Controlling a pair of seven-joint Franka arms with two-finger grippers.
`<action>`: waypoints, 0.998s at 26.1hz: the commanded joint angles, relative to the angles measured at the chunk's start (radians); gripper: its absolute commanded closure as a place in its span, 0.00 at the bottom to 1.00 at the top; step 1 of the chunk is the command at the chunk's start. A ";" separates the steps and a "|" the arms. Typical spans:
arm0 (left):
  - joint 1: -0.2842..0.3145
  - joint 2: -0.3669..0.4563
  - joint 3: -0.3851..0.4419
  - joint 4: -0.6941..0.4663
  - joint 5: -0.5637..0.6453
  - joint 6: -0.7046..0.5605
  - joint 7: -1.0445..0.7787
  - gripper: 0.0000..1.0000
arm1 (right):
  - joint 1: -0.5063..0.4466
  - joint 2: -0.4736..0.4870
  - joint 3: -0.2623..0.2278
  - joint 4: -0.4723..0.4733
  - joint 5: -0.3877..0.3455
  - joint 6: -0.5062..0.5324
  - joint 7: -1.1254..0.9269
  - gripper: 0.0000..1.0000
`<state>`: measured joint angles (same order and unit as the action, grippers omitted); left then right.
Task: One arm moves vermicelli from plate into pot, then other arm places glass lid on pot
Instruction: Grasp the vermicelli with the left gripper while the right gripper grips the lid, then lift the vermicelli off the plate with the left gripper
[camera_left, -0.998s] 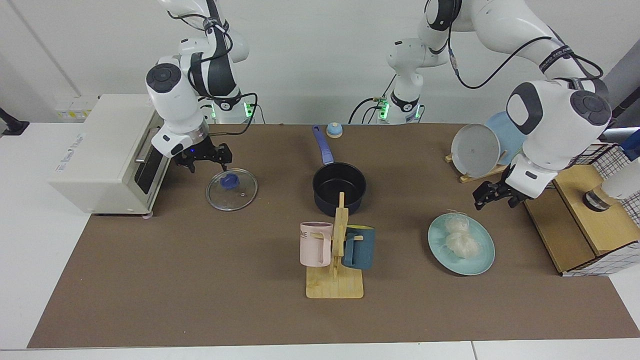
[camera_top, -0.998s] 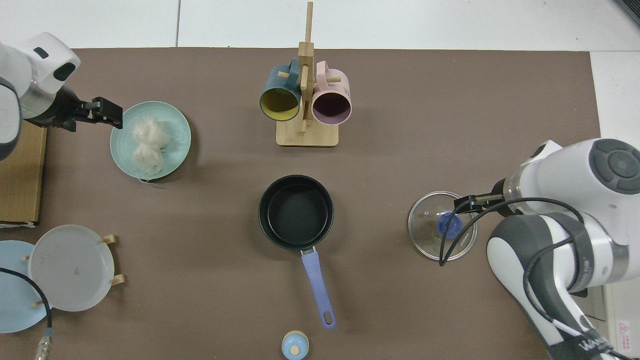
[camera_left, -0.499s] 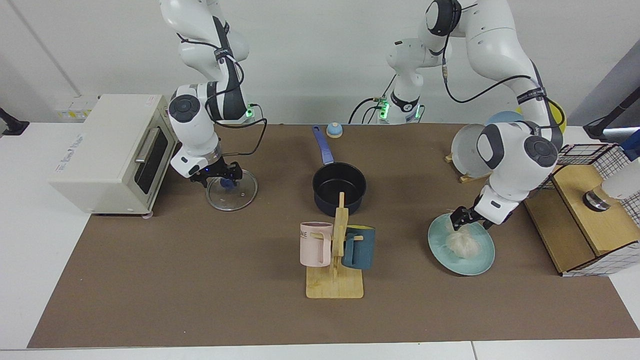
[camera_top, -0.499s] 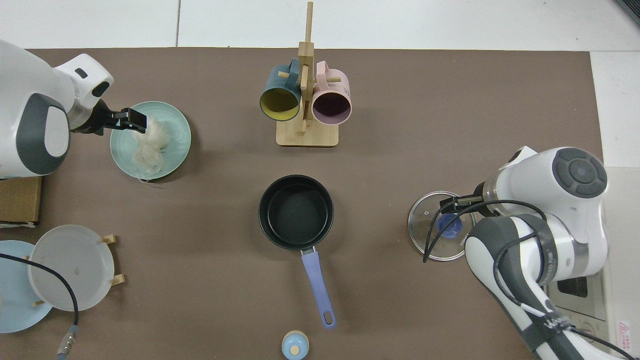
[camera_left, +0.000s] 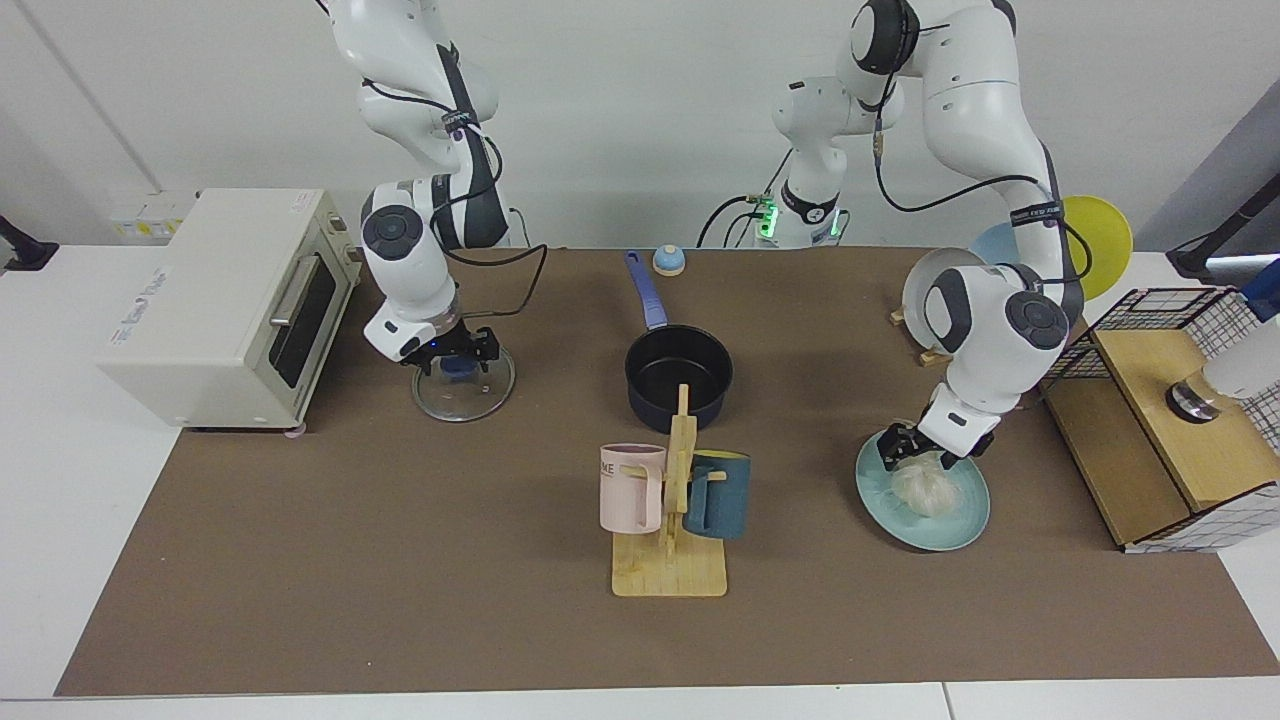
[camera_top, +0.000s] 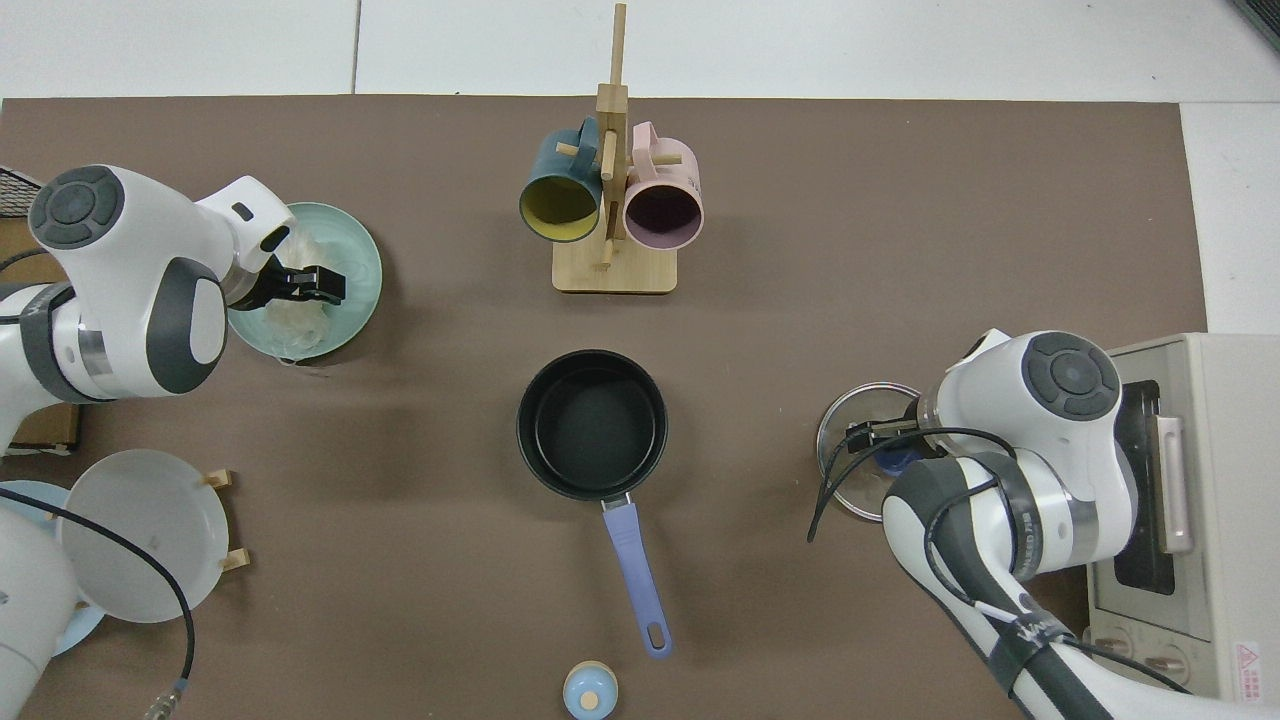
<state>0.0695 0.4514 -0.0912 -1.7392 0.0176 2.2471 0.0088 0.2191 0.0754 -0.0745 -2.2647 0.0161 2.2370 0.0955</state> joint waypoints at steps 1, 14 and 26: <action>-0.005 -0.005 0.005 -0.031 0.009 0.040 0.002 0.65 | -0.001 -0.005 0.002 -0.024 0.015 0.015 0.009 0.00; 0.004 -0.034 0.007 -0.031 0.007 0.020 -0.020 1.00 | -0.003 0.003 0.002 -0.024 0.015 -0.005 0.001 0.00; 0.009 -0.256 0.016 -0.031 0.007 -0.233 -0.018 1.00 | -0.001 0.029 0.002 -0.015 0.015 -0.010 0.021 0.00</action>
<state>0.0732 0.3247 -0.0825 -1.7395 0.0175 2.1359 -0.0061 0.2191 0.0920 -0.0745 -2.2859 0.0162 2.2314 0.0955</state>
